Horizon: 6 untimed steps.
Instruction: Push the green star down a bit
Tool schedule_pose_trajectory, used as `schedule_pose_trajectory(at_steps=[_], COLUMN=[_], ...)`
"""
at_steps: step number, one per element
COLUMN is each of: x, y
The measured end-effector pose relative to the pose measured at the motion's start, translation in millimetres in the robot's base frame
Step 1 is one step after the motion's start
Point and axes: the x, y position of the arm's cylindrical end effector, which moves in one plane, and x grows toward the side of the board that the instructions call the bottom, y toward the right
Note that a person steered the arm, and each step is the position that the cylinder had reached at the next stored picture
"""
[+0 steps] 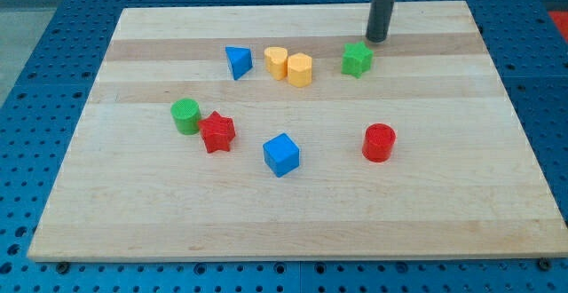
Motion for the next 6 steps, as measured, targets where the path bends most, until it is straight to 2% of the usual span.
schedule_pose_trajectory(at_steps=[2, 6], x=[3, 35], y=[-12, -12])
